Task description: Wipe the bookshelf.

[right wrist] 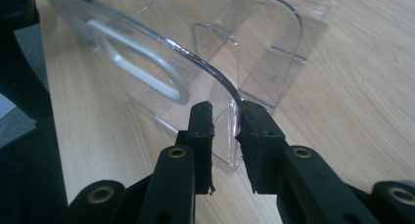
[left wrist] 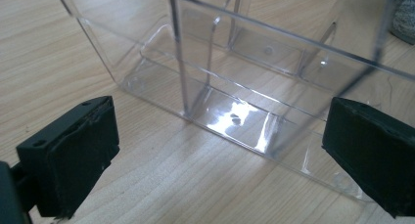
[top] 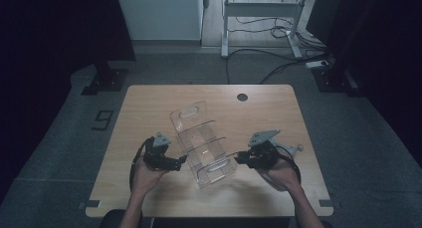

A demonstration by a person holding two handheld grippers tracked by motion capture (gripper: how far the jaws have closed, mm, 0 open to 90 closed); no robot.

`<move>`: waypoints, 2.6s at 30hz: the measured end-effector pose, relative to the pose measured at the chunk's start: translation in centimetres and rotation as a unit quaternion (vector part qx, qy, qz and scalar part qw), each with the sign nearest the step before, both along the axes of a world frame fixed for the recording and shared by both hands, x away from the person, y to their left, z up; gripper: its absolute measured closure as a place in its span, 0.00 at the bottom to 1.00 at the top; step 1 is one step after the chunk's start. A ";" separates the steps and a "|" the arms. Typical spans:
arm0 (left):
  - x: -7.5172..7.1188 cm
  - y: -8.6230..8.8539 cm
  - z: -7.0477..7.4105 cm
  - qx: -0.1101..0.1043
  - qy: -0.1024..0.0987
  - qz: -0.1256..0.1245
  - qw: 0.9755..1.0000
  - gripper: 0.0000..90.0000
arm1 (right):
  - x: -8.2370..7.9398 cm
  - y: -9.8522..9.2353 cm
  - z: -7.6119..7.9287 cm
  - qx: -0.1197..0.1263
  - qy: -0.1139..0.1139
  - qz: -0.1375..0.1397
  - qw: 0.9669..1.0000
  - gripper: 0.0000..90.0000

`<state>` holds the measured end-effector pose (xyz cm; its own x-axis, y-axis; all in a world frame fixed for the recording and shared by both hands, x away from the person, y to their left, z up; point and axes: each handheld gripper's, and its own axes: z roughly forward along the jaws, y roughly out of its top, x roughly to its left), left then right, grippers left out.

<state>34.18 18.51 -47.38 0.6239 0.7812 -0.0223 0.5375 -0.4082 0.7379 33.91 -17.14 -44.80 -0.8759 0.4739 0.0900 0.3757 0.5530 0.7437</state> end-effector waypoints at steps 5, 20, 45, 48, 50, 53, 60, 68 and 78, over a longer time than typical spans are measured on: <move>0.1 0.3 0.0 0.000 0.000 0.006 1.000 0.01 | -0.7 1.0 0.0 -0.002 0.001 0.010 1.000 0.84; -2.5 2.0 0.2 -0.021 -0.002 -0.023 0.999 0.09 | -0.7 -0.4 0.7 0.002 0.003 0.014 1.000 0.64; -4.6 -0.4 0.1 -0.017 -0.013 -0.082 0.996 0.12 | 5.1 3.8 -1.5 0.001 -0.007 0.001 1.000 0.47; -4.4 -0.5 0.1 -0.015 -0.013 -0.084 0.996 0.12 | 5.2 4.2 -1.7 0.004 -0.005 0.013 1.000 0.51; -4.3 -0.6 0.0 -0.014 -0.016 -0.084 0.996 0.13 | 5.1 4.4 -1.8 0.009 0.003 0.026 1.000 0.54; -4.0 -0.6 -0.2 -0.014 -0.012 -0.083 0.996 0.14 | 5.0 4.5 -1.9 0.007 0.001 0.026 1.000 0.53; -3.3 -0.2 -0.7 -0.017 -0.002 -0.070 0.997 0.16 | 4.6 4.7 -2.0 0.011 0.010 0.032 0.999 0.54; -2.5 0.5 -1.4 -0.017 0.009 -0.053 0.998 0.16 | 4.1 5.1 -2.3 0.005 0.014 0.040 0.999 0.53; -1.6 1.1 -1.9 -0.029 0.018 -0.037 0.999 0.14 | 3.4 5.7 -2.6 0.001 0.021 0.057 0.998 0.53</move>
<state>32.61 19.62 -49.24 0.6772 0.7304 -0.0890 0.5343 -0.4050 0.7420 37.29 -11.47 -47.35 -0.9192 0.3718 0.1298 0.3424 0.5918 0.7297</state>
